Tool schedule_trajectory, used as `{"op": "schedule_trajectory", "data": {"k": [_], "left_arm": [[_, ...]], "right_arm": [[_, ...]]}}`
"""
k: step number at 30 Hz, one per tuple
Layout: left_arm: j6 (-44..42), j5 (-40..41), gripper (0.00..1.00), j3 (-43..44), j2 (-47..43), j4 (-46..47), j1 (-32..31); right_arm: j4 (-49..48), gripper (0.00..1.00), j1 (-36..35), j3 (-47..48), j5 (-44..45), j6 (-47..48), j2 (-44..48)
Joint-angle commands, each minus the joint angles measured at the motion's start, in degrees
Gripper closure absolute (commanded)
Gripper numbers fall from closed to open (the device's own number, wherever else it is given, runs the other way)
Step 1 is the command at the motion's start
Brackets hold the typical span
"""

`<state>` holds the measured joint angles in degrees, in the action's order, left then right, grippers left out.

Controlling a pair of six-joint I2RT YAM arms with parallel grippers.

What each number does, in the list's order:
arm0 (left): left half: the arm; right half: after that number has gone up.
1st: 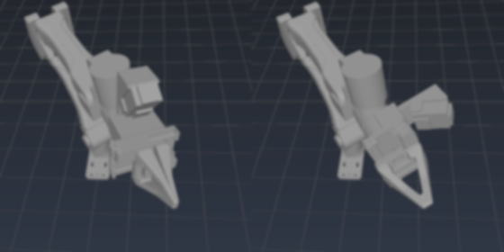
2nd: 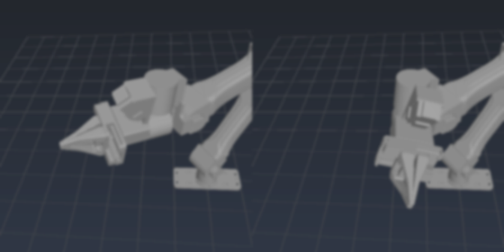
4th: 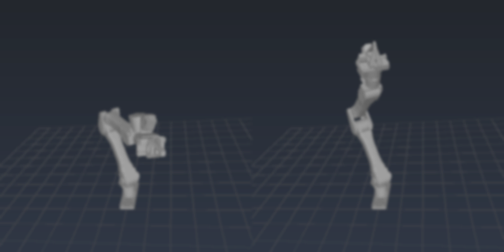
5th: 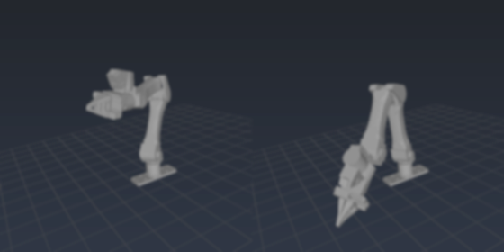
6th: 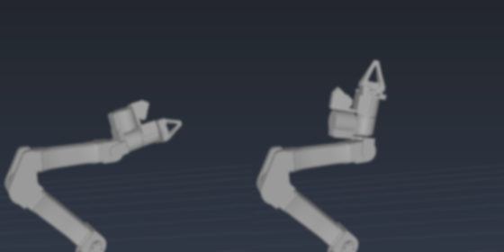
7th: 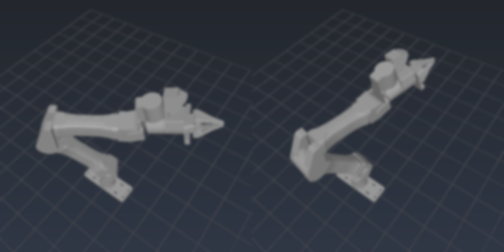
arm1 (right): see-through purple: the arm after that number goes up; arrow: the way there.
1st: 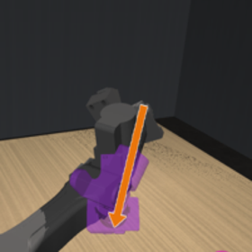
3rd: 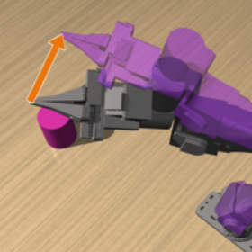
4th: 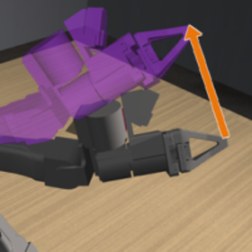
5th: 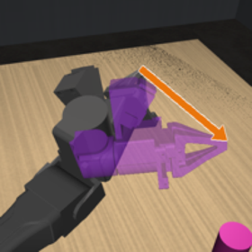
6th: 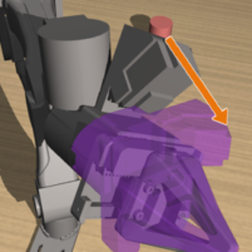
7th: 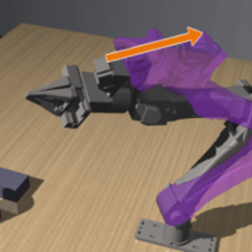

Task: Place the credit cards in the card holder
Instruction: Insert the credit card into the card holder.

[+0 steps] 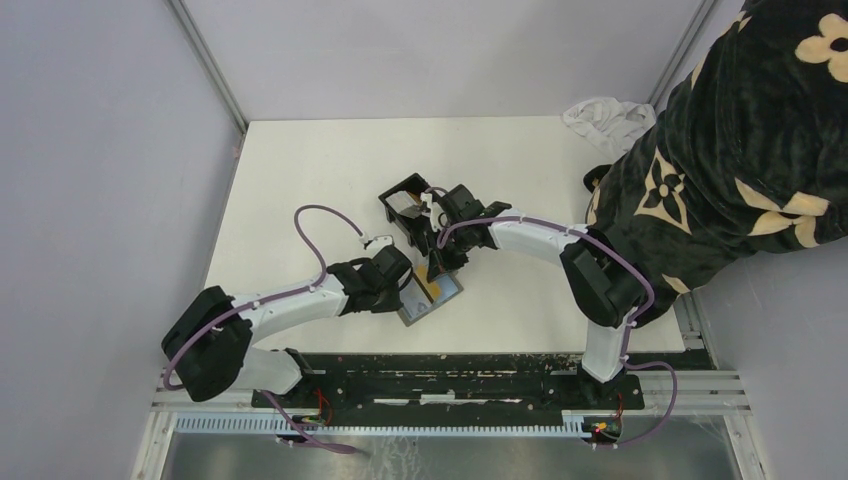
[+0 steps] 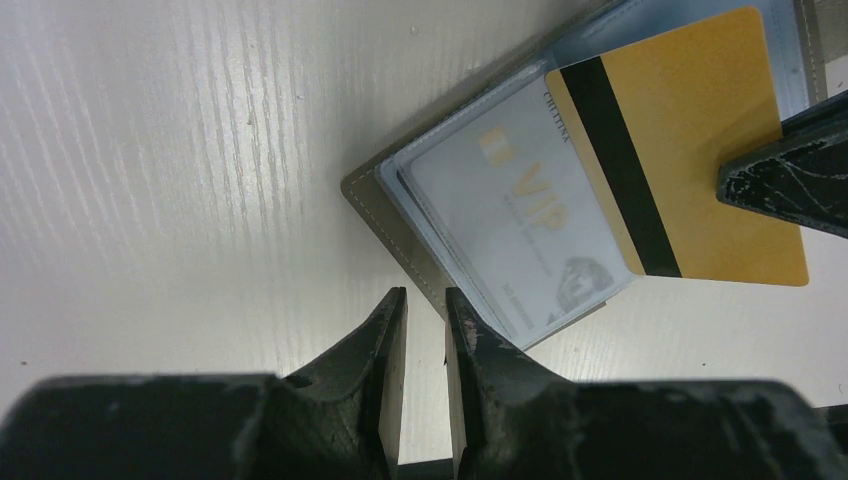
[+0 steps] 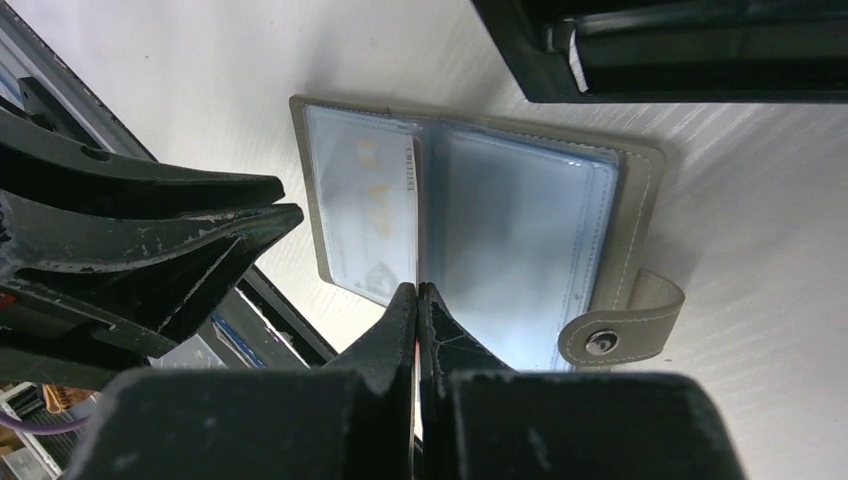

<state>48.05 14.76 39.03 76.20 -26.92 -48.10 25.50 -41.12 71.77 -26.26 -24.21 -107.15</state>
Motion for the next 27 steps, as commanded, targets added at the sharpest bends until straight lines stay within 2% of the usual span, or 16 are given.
{"op": "schedule_trajectory", "data": {"k": [1,27], "left_arm": [[1.25,-0.74,0.73,-0.25,0.99,2.62,-0.16],[2.67,-3.14,0.74,-2.68,3.98,4.73,-0.12]], "right_arm": [[-2.20,0.99,0.49,-0.48,-1.64,0.65,-1.15],[-4.31,0.99,0.73,-4.76,-3.00,0.56,-2.88]]}}
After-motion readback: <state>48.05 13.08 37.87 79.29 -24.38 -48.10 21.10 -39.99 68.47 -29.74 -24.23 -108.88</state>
